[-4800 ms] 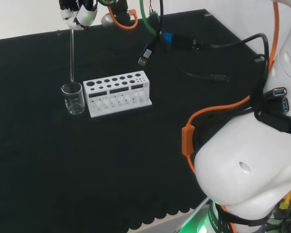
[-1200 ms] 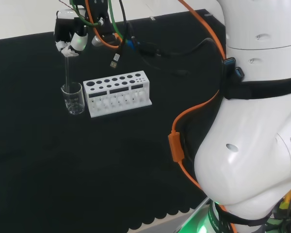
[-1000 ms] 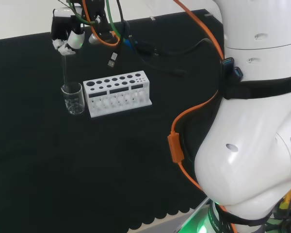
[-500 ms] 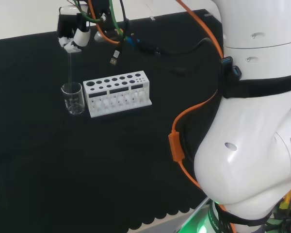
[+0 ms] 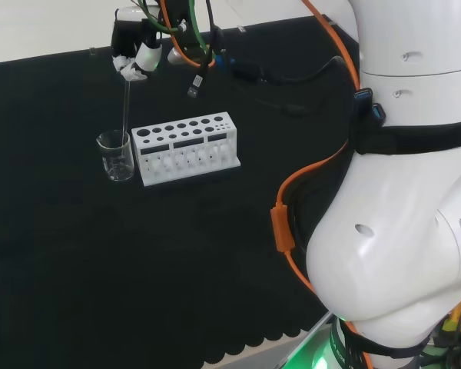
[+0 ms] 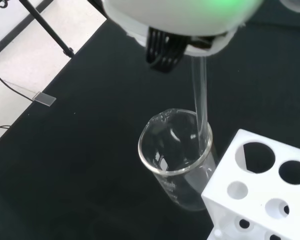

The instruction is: Stir in the beaker to the left of the white test tube rack with the glass rod.

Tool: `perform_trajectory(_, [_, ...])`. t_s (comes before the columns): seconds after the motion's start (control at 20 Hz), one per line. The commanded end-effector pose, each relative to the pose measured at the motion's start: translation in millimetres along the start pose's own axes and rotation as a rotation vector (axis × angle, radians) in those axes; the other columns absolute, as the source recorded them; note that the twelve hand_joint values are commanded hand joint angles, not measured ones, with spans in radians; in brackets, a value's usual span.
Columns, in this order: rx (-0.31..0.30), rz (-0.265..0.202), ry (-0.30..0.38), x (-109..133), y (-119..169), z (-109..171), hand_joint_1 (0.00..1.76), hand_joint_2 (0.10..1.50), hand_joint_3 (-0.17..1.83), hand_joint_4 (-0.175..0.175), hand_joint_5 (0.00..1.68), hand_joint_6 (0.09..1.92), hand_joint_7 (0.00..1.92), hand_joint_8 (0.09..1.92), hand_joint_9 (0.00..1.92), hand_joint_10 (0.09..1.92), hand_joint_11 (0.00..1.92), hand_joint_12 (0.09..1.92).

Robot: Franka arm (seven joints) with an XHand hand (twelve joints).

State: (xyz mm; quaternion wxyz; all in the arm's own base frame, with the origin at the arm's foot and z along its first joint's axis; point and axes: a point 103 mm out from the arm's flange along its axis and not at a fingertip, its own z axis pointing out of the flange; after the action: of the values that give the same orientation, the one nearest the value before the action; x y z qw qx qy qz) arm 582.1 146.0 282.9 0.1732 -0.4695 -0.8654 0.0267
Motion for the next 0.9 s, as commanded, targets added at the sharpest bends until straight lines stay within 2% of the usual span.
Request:
perform_trajectory(0.05, [0.016,-0.019,-0.013,19.5,6.9,7.5,1.33,0.59,0.79,-0.175,1.17,0.71,1.41,0.68,1.69,0.47,1.54,0.75])
perform_trajectory(0.2, [0.014,-0.039,-0.014,28.7,0.3,3.5,1.33,0.59,0.79,-0.175,1.17,0.71,1.41,0.68,1.69,0.47,1.54,0.75])
perform_trajectory(0.45, [0.022,-0.051,-0.022,42.7,10.7,1.9,1.33,0.59,0.79,-0.175,1.17,0.71,1.41,0.68,1.69,0.47,1.54,0.75])
perform_trajectory(0.9, [0.006,-0.04,-0.022,40.6,24.5,-2.2,1.33,0.59,0.79,-0.175,1.17,0.71,1.41,0.68,1.69,0.47,1.54,0.75])
